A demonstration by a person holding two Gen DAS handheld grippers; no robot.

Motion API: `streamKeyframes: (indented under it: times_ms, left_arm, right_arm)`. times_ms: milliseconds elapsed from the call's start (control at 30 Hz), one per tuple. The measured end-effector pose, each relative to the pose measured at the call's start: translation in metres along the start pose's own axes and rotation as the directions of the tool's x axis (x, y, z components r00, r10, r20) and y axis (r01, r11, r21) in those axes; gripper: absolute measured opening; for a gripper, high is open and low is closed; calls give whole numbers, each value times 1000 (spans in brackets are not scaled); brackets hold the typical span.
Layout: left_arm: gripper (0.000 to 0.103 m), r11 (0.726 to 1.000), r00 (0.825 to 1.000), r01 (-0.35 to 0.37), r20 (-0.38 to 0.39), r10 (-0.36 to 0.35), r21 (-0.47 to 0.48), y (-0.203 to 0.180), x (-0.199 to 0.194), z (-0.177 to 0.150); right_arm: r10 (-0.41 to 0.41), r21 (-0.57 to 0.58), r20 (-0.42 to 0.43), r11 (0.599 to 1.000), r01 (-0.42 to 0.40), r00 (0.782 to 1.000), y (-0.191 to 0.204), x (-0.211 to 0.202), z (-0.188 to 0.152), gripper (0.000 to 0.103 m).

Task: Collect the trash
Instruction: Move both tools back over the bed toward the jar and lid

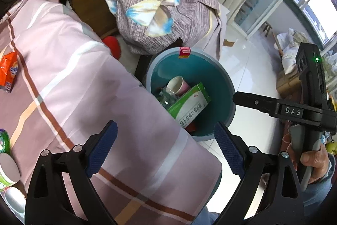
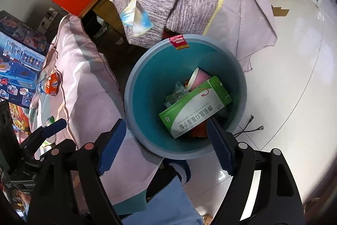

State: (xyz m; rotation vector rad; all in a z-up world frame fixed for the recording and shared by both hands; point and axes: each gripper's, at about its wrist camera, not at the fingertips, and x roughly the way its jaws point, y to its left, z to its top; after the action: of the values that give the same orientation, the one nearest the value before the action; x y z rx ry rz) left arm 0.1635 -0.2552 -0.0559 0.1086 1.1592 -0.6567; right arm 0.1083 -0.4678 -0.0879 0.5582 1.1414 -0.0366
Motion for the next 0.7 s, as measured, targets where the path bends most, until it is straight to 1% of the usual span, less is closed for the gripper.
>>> streamKeyframes:
  times_ms: [133,200,300,467,700]
  left_arm:
    - [93,1000,1000,3,24,-3,-6,4,-13,-5]
    - [94,1000,999,1,36,-1,-8,7,-20,-10]
    - [94,1000,999,1,49,0,-19,13,-29,-16]
    - [95,999,996,-3,84,6,-43,28,-50,-33]
    - [96,996,993,-18,116,28,-88,53,-79,-63]
  right_arm:
    - [-5,-20,-1,1000,5,1000,13,-5,-4,75]
    - [-6,-30,-3,1000,6,1000,20,-7,-7,78]
    - [-7,-45,-14,999,7,1000,34,-9,-13,79]
    - [-2,-69,-36,998,-1,999,57,-10,-25,79]
    - [-12,-151,-66,989,2,998,101,-6,-48,79]
